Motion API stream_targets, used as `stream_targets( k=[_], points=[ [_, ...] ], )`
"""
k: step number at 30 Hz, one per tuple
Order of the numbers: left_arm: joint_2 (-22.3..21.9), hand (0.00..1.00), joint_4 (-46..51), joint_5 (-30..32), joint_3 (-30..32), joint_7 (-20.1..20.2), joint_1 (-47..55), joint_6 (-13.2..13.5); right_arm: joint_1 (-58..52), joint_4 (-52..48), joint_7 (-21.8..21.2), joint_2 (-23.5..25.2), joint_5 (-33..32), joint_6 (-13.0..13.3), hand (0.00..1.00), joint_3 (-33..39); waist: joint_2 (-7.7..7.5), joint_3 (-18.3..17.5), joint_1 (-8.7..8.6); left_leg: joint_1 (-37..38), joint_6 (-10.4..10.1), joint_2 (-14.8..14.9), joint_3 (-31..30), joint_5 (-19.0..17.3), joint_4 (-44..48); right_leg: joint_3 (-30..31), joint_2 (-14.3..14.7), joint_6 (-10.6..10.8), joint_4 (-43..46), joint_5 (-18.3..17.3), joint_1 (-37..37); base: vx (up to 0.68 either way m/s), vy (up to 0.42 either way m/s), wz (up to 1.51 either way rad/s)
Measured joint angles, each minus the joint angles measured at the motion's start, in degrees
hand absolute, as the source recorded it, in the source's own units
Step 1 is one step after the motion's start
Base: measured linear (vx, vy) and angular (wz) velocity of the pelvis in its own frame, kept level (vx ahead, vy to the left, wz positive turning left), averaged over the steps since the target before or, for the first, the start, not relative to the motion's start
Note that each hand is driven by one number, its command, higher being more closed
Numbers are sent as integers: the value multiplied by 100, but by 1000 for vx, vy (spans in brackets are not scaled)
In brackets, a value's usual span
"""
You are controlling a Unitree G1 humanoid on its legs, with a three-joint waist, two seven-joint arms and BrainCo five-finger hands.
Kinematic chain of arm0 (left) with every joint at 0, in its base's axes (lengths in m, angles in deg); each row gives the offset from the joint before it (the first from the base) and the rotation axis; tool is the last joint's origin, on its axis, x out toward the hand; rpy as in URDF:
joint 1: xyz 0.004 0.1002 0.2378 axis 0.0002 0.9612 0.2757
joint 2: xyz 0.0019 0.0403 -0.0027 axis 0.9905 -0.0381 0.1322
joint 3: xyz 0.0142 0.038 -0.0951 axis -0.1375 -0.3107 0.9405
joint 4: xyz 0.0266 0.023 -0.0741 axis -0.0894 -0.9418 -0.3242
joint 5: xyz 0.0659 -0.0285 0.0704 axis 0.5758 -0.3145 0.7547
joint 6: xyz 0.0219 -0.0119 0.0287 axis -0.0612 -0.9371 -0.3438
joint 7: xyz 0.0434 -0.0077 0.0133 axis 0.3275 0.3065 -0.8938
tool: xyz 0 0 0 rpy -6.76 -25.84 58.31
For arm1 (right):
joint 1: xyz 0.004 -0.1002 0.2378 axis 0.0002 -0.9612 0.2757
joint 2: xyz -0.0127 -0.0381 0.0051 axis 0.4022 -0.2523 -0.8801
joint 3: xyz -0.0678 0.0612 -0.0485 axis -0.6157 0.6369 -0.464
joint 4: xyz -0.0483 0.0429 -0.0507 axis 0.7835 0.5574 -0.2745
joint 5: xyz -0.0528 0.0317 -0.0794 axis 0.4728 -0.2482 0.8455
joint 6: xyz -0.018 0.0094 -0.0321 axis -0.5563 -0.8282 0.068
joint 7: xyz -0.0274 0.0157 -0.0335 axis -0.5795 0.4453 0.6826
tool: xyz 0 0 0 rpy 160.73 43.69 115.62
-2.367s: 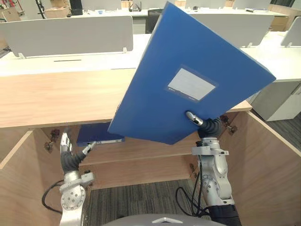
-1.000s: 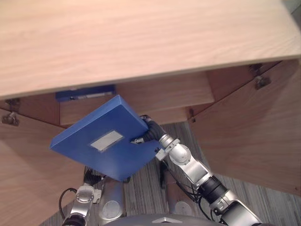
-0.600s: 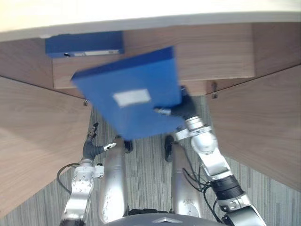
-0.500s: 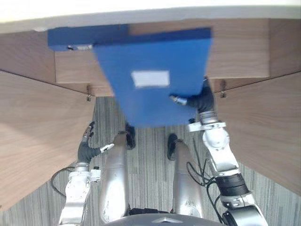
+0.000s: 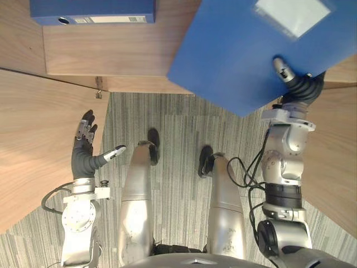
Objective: Walk over to the cabinet, pick up the folder, carry it to the office cabinet, place the folder inside the office cabinet, then close the office cabinet door
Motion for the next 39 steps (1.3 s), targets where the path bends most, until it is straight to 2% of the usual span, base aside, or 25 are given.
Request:
stream_targets(
  k=[3,4,7,8,10,14,17,20,26,39],
  points=[
    [-64,0,-692,-190,-114,-100,-483,135,445,380,114,-128,-439,4,100,-45,1,-1,-23,-18,-12,39,-33,5,10,-18,49,-3,-9,2,-5,-30,-71,-3],
    [-146,0,-1240,-192,-191,-222,-924,129,660,498,159,-125,-593,19,100,-149,1,-1,-34,-35,-17,58,-44,9,21,-27,65,-7,-6,5,-16,-37,-63,-4],
    [-324,0,-2633,-30,-398,-513,-1811,-43,1103,596,306,73,-849,102,100,-349,-1,-3,-87,-99,-18,76,-50,11,50,-20,90,-9,20,6,-85,-37,-53,-4],
    [-395,0,-3098,9,-380,-563,-1943,-37,1232,673,376,169,-893,126,100,-353,-2,-4,-126,-100,-18,85,-46,10,62,-9,101,-9,21,6,-91,-26,-45,-7],
    [-457,0,-3772,-51,-322,-705,-2136,-205,1501,929,591,276,-1043,195,100,-394,-5,-6,-187,-124,-18,117,-77,11,73,-39,130,-11,15,9,-91,-20,-54,-2],
    [-491,0,-3903,-53,-250,-910,-2251,-206,1573,1279,859,289,-1423,346,100,-382,-9,-12,-171,-102,-55,138,-108,34,57,-76,142,-30,14,20,-74,-33,-56,0],
    [-394,0,-4647,-62,62,-1127,-2818,-261,1804,1688,988,320,-1728,355,100,-446,-10,-13,-256,-75,-56,158,-105,128,-40,-105,156,-79,-49,103,-68,-52,-49,-2],
    [-350,0,-4707,-87,62,-1242,-2871,-264,1988,1948,996,320,-1937,349,100,-445,-19,-21,-267,-45,-75,235,-107,182,-95,-104,240,-105,-138,200,-47,-75,-56,-11],
    [-366,0,-5060,-194,59,-1272,-2957,-282,2243,2163,1122,322,-2590,353,100,-454,-20,-39,-296,69,-96,237,-108,376,-365,-145,260,-152,-345,369,30,-52,-40,0],
    [-375,0,-5295,-281,65,-1360,-2982,-379,2890,2392,1294,339,-3085,348,100,-807,-21,-39,-280,116,-101,277,-103,725,-818,-204,332,-206,-745,693,41,-39,-22,-1]
  ],
)
